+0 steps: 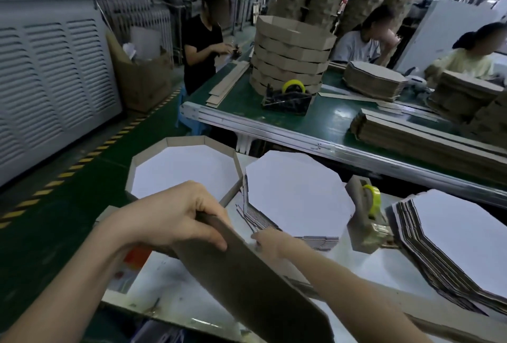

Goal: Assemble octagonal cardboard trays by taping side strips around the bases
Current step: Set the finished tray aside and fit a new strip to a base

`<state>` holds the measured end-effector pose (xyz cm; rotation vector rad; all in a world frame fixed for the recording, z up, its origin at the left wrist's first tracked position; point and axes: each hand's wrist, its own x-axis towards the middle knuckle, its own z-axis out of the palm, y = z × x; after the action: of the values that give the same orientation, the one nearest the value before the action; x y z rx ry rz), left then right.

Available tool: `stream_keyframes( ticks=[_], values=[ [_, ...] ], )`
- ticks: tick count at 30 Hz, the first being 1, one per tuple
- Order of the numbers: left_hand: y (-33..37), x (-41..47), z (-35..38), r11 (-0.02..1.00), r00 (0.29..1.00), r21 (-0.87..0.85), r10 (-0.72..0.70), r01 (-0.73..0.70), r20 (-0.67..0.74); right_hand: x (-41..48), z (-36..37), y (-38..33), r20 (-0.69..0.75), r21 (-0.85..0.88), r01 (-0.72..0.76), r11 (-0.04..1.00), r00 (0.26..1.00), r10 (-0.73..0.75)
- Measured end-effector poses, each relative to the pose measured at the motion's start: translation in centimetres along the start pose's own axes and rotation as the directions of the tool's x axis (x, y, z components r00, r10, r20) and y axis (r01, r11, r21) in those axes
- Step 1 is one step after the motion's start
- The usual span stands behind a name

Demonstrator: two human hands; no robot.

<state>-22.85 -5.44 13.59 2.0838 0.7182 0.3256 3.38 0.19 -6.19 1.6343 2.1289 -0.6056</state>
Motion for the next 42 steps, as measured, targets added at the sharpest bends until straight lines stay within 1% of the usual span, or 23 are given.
stream_keyframes(
  ticks=[4, 5, 7, 9, 12, 13, 15, 18, 21, 25, 29, 31, 33, 34, 36, 40, 42],
  values=[
    [-0.1, 0.6, -0.4, 1.0, 1.0, -0.015, -0.026, 0.026, 0.0, 2.1, 1.7, -0.4, 0.055, -0.069, -0.018, 0.997, 0.998, 0.022],
    [-0.2, 0.7, -0.4, 0.999, 0.999, -0.02, -0.032, 0.032, -0.002, 2.5, 2.0, -0.5, 0.058, -0.053, -0.037, 0.998, 0.998, 0.04],
    [-0.2, 0.9, -0.5, 0.999, 0.999, -0.023, -0.039, 0.039, -0.003, 2.9, 2.2, -0.6, 0.048, 0.041, -0.073, 0.997, 0.996, 0.071],
    [-0.3, 1.1, -0.5, 0.999, 0.999, -0.023, -0.042, 0.042, -0.004, 2.5, 2.0, -0.4, 0.029, 0.14, -0.055, 0.989, 0.998, 0.051],
    [-0.4, 1.2, -0.4, 0.999, 0.999, -0.026, -0.035, 0.035, -0.013, 1.3, 0.6, 0.3, -0.022, 0.212, 0.08, 0.974, 0.997, -0.077],
    [-0.4, 1.2, -0.3, 0.999, 0.999, -0.022, -0.029, 0.029, -0.013, 0.8, -0.2, 0.5, -0.044, 0.227, 0.102, 0.969, 0.995, -0.095],
    [-0.3, 1.2, -0.1, 1.0, 1.0, -0.015, -0.015, 0.015, -0.006, -0.3, -1.6, 1.1, -0.101, 0.264, 0.117, 0.957, 0.991, -0.093],
    [0.0, 1.1, 0.2, 1.0, 1.0, -0.008, 0.003, -0.003, 0.01, -1.5, -3.1, 2.1, -0.221, 0.337, 0.117, 0.934, 0.974, -0.042],
    [0.5, 1.5, 0.8, 1.0, 1.0, 0.014, 0.02, -0.021, 0.022, -3.3, -5.3, 3.0, -0.357, 0.42, 0.13, 0.898, 0.934, 0.031],
    [0.9, 3.5, 2.0, 0.993, 1.0, 0.118, 0.002, 0.001, -0.021, -7.2, -9.2, 3.2, -0.563, 0.479, 0.186, 0.858, 0.815, 0.138],
    [1.4, 6.3, 3.5, 0.963, 0.996, 0.271, 0.026, -0.002, -0.085, -12.3, -12.5, 2.6, -0.653, 0.501, 0.268, 0.823, 0.741, 0.156],
    [1.8, 7.4, 3.9, 0.958, 0.996, 0.286, 0.053, -0.031, -0.072, -15.0, -13.4, 2.8, -0.692, 0.505, 0.302, 0.808, 0.701, 0.171],
    [2.0, 8.0, 4.1, 0.946, 0.996, 0.322, 0.069, -0.045, -0.063, -17.2, -13.8, 3.5, -0.705, 0.518, 0.325, 0.791, 0.686, 0.18],
    [1.9, 8.3, 4.2, 0.935, 0.994, 0.352, 0.073, -0.04, -0.081, -18.2, -13.9, 4.1, -0.704, 0.532, 0.332, 0.779, 0.684, 0.189],
    [1.5, 8.7, 4.2, 0.93, 0.983, 0.367, 0.08, -0.015, -0.164, -19.7, -13.8, 5.3, -0.707, 0.548, 0.333, 0.767, 0.674, 0.213],
    [0.9, 9.0, 4.4, 0.971, 0.931, 0.237, 0.072, 0.016, -0.358, -21.7, -13.3, 7.6, -0.715, 0.542, 0.338, 0.769, 0.666, 0.212],
    [0.7, 9.2, 4.5, 0.974, 0.9, 0.219, 0.046, 0.056, -0.433, -21.8, -12.8, 8.1, -0.709, 0.553, 0.345, 0.758, 0.672, 0.212]
  ],
)
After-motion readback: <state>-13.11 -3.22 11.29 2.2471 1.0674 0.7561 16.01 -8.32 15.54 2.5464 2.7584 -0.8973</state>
